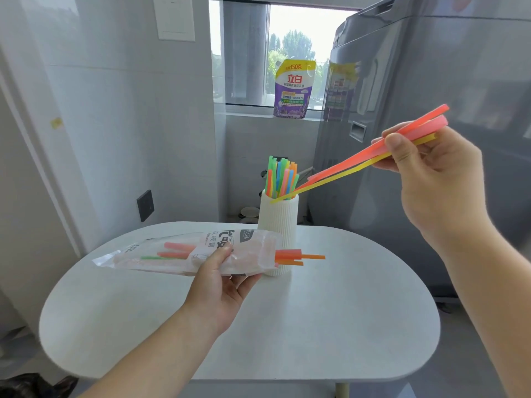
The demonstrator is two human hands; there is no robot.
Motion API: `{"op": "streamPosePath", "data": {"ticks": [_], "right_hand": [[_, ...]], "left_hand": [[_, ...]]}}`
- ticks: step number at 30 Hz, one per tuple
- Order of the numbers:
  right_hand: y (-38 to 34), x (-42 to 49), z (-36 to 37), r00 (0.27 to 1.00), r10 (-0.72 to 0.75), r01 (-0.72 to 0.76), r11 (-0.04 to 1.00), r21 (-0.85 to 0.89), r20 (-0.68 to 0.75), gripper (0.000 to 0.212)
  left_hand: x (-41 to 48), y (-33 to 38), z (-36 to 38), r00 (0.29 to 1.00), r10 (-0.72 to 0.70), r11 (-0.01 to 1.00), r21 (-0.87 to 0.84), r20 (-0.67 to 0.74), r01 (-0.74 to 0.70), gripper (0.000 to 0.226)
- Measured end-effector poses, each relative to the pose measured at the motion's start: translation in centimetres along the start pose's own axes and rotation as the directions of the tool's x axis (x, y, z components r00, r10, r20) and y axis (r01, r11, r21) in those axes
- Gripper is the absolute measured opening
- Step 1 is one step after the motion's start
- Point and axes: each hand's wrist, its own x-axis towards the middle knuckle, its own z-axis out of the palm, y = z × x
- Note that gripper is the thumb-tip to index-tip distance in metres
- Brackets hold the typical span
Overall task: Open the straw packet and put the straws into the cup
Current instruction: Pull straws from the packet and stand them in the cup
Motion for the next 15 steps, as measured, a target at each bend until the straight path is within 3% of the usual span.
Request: {"op": "streamPosePath", "data": {"ticks": [6,15], "right_hand": [[-0.6,-0.5,0.0,0.997,-0.073,0.074,0.997,0.026,-0.034,0.012],[-1.0,-1.5,1.3,0.997,-0.056,0.057,0.998,-0.02,0.056,0.015]], "left_hand": [[0.0,0.3,-0.3,1.0,0.008,1.0,-0.001,0.004,-0.008,0.026],[-0.4,0.7,-0.4,1.0,0.014,1.0,0.006,0.013,-0.014,0.026]]}}
